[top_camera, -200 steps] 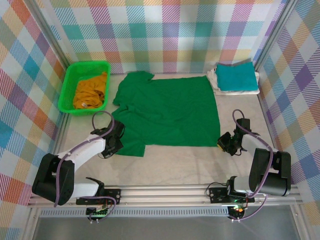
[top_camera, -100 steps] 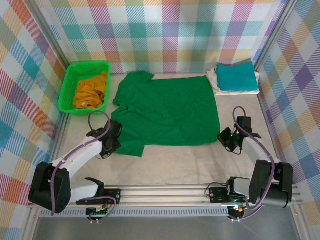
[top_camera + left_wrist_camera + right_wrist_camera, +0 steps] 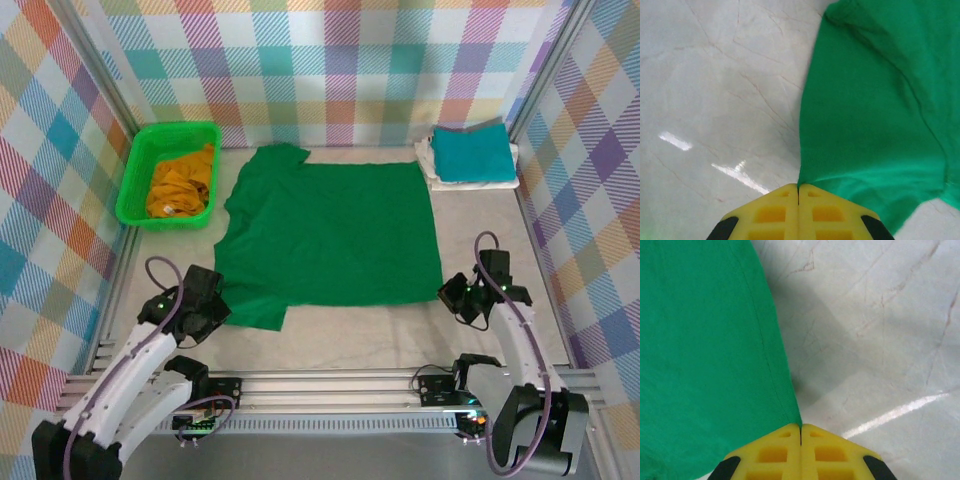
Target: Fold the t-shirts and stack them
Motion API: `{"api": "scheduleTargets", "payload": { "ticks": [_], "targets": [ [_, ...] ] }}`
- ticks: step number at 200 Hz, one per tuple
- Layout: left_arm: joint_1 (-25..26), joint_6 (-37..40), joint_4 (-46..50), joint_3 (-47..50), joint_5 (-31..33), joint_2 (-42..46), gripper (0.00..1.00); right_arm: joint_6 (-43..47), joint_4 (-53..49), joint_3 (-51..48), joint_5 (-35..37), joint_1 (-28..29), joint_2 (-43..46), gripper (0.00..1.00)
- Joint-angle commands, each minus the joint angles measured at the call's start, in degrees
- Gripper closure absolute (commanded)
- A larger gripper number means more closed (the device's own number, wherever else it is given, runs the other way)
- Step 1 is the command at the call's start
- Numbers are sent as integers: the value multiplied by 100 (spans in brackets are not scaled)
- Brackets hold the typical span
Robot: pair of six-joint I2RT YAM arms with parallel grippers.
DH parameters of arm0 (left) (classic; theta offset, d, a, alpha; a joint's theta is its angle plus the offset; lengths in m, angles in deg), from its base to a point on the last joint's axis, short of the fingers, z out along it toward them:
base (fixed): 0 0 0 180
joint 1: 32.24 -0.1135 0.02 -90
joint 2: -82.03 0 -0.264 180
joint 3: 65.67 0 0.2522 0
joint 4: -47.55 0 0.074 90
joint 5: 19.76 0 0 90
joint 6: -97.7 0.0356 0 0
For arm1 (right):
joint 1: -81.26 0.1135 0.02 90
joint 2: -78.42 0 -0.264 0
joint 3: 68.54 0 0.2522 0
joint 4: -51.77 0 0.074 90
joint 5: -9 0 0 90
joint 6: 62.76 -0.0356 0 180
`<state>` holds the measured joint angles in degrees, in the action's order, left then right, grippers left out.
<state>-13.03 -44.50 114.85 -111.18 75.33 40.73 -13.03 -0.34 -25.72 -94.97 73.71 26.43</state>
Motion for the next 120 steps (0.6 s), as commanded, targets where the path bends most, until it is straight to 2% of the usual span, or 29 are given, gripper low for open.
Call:
{"api": "scheduleTargets", "payload": {
  "ticks": [1, 43, 65, 120],
  "targets": [
    [-30, -331, 745, -210, -289, 301, 100, 47, -542, 222, 50, -32, 92, 100],
    [-23, -579, 1523, -801, -25, 466, 100, 164, -797, 209, -41, -33, 116, 100],
    [-22, -483, 1490, -1239, 71, 492, 100, 251, -756, 337, -23, -36, 111, 100],
    [-39, 158, 645, -2101, -98, -1218, 100, 456, -249, 909, -206, -38, -831, 100]
  ]
}}
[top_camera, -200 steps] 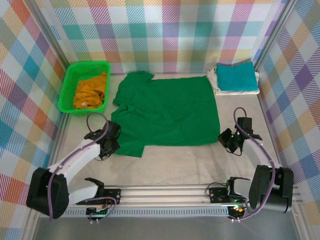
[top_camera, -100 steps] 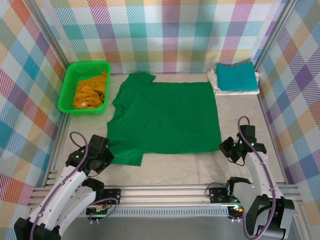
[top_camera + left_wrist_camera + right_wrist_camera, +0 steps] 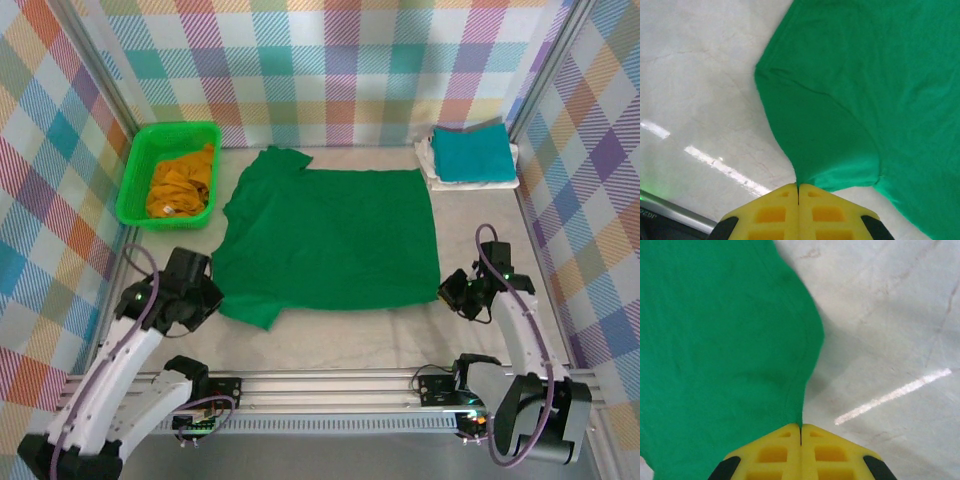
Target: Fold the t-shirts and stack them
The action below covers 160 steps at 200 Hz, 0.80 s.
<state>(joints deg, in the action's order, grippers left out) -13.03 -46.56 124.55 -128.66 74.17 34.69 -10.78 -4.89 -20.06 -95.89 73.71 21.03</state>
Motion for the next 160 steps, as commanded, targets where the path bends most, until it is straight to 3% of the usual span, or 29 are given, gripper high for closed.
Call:
{"api": "scheduleTargets", "payload": {
  "ticks": [1, 38, 99, 160],
  "targets": [
    [-39, 372, -337, -369, 28, -630, 100, 241, 209, 360, -116, -32, -317, 100],
    [-108, 891, -593, -1176, 178, -1668, 100, 500, 232, 1021, -313, -33, -1196, 100],
    [-536, 1982, -393, -2578, 195, -3088, 100, 728, 200, 1658, -295, -36, -1919, 100],
    [-610, 2580, -626, -3215, 275, -4199, 100, 722, 606, 1941, -434, -19, -2712, 100]
  ]
}}
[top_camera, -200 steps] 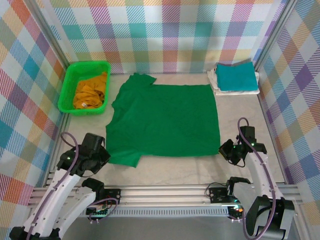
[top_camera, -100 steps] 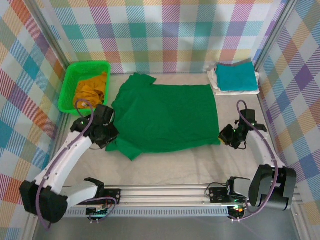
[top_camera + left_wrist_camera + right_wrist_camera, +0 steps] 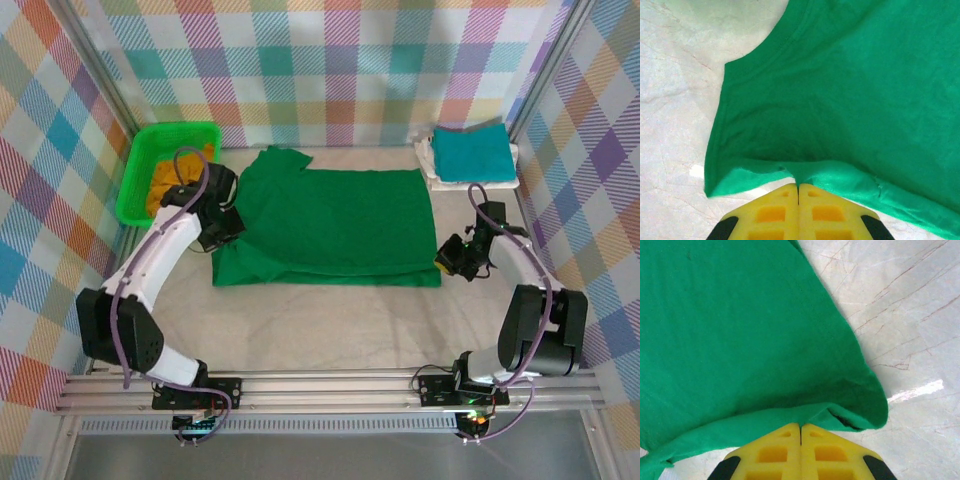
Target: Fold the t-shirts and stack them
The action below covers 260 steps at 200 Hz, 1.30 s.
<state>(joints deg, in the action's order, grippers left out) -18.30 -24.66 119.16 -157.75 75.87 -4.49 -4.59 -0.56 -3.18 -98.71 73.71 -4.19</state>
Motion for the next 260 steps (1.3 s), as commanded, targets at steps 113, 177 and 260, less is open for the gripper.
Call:
{"api": "scheduleTargets", "payload": {
  "ticks": [113, 177, 260],
  "targets": [
    [-98, 954, -114, -2157, 738, -2178, 76, -205, 688, 1061, -269, 25, -1161, 74],
    [57, 579, -847, -1881, 406, -1829, 62, -128, 1199, 1302, -528, 264, -737, 68],
    [343, -84, -1640, 623, -497, -1259, 56, 280, 2467, 85, -691, 1346, -599, 69]
  ]
}}
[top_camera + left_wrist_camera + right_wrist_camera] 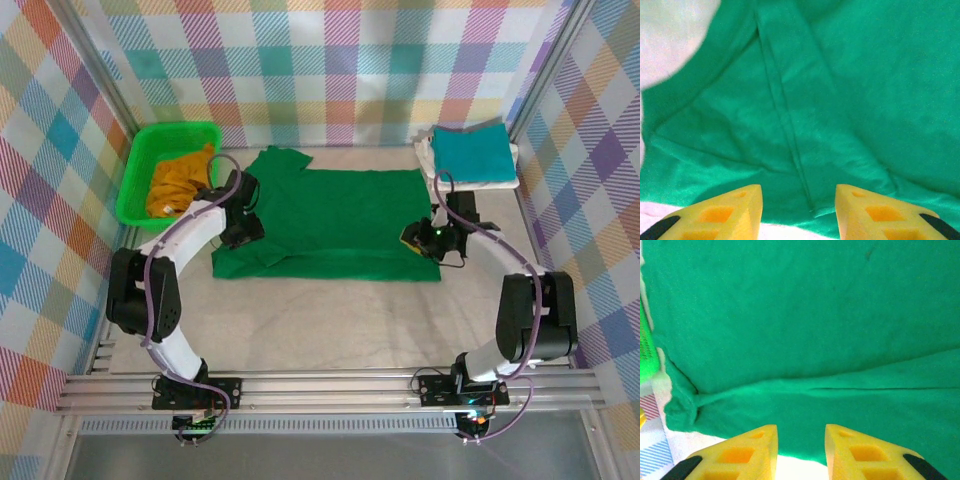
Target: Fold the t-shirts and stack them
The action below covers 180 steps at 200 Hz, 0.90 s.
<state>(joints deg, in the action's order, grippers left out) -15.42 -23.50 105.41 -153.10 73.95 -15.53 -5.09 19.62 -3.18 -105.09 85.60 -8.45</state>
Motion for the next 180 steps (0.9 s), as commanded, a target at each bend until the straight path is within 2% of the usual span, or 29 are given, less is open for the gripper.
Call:
{"api": "scheduleTargets", "payload": {
  "ticks": [1, 47, 101, 150, 180],
  "targets": [
    [61, -205, -272, 159, -311, -170, 56, 336, 450, 91, -48, 161, -177, 69],
    [369, -407, -582, 196, -377, -641, 56, 338, 549, 358, -19, 201, -405, 69],
    [445, -524, -639, 225, -230, -846, 56, 237, 714, 512, -201, 201, -532, 69],
    [472, -596, -799, 379, -50, -869, 68, 156, 834, 522, -287, 208, -574, 69],
    [537, -683, -775, 562, 46, -706, 61, 138, 832, 571, -327, 203, -563, 69]
  ]
}}
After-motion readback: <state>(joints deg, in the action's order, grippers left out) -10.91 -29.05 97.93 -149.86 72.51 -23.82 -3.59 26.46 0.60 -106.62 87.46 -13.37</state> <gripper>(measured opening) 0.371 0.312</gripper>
